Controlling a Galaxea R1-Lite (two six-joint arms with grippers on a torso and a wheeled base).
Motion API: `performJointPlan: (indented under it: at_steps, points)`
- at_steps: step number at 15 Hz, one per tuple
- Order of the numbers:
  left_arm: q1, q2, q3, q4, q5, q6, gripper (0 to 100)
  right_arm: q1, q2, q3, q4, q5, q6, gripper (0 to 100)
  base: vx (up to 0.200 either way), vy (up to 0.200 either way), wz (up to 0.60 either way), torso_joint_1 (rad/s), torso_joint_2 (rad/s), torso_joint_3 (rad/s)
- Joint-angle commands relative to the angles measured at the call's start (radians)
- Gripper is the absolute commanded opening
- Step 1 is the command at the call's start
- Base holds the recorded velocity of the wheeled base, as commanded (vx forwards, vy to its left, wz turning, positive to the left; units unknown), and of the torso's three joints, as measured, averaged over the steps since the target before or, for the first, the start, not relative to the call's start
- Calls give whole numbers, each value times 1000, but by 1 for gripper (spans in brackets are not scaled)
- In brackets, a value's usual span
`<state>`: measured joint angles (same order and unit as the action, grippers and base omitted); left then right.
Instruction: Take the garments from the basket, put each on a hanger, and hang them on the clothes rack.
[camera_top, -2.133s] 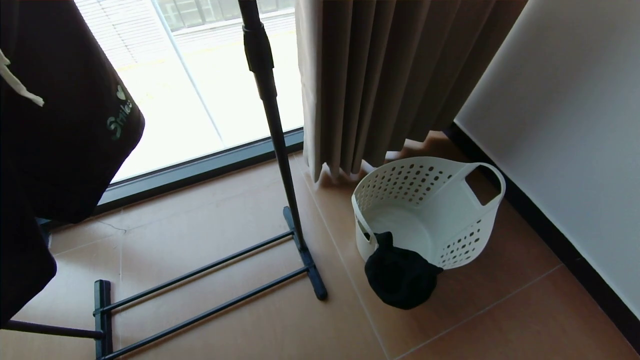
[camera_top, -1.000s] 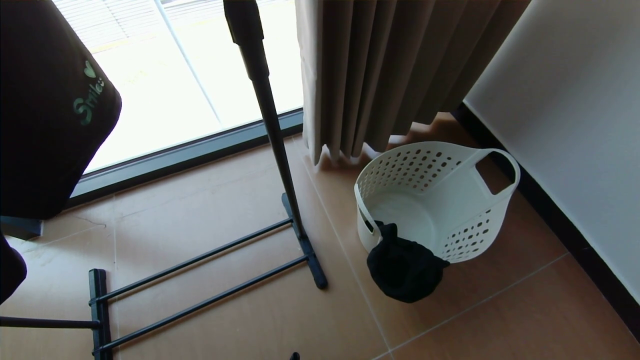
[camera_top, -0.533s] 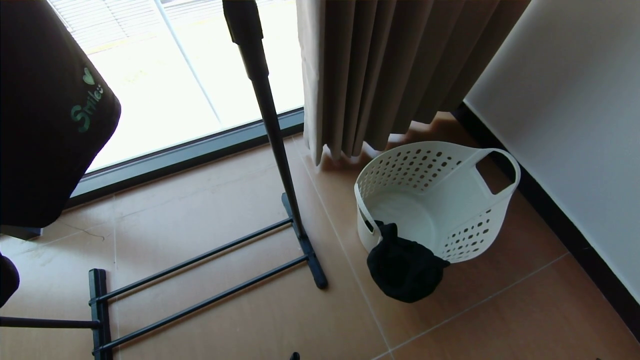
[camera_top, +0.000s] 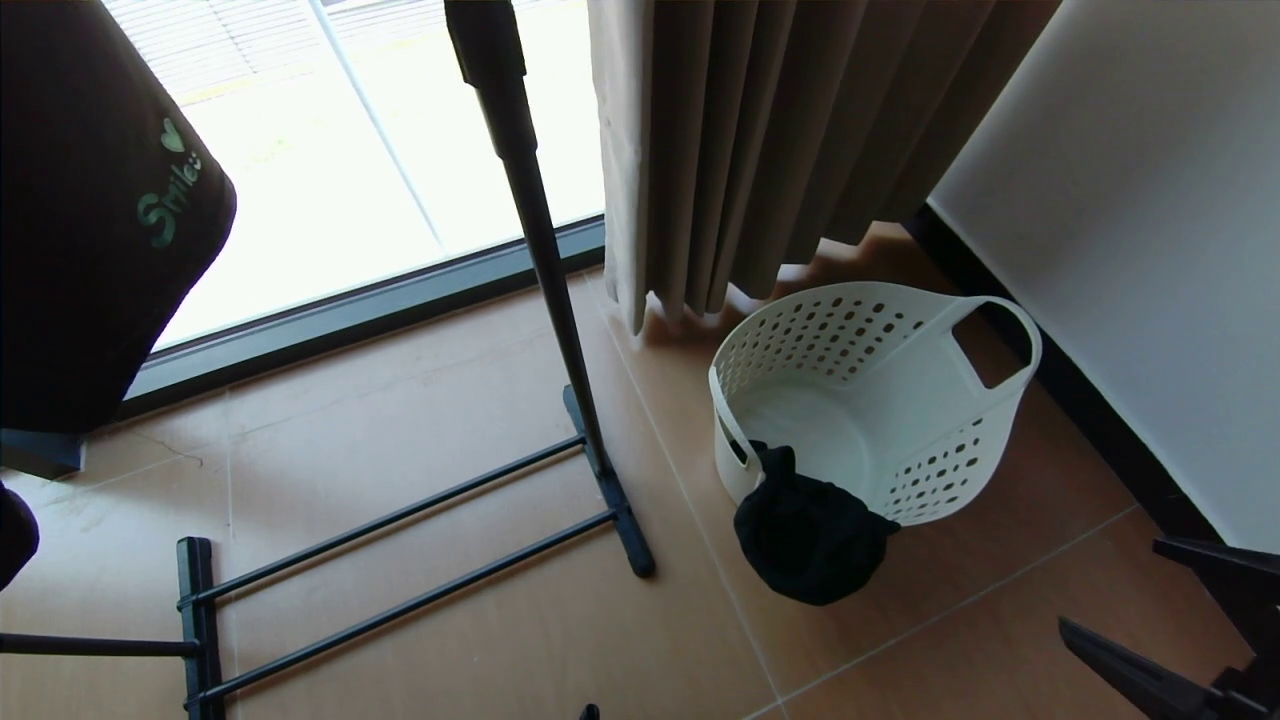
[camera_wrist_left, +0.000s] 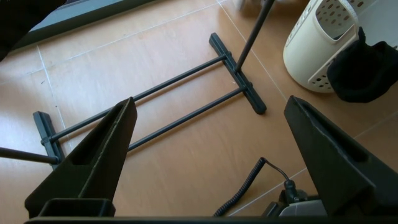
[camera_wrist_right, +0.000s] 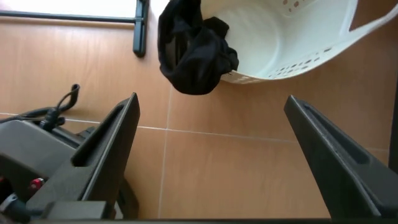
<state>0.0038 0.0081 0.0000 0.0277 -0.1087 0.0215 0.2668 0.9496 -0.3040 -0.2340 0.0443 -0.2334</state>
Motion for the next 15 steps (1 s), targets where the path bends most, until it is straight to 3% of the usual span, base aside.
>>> performJointPlan:
  at_steps: [1,7,15]
  points:
    - [1,0,0,0,0,0,100,2,201,-33,-77,-1,-53,100,0,0,0,0,0,0]
    - [1,0,0,0,0,0,100,3,362,-179,-47,0,-135,100,0,0,0,0,0,0]
    - [1,0,0,0,0,0,100,2,465,-231,-44,2,-182,100,0,0,0,0,0,0]
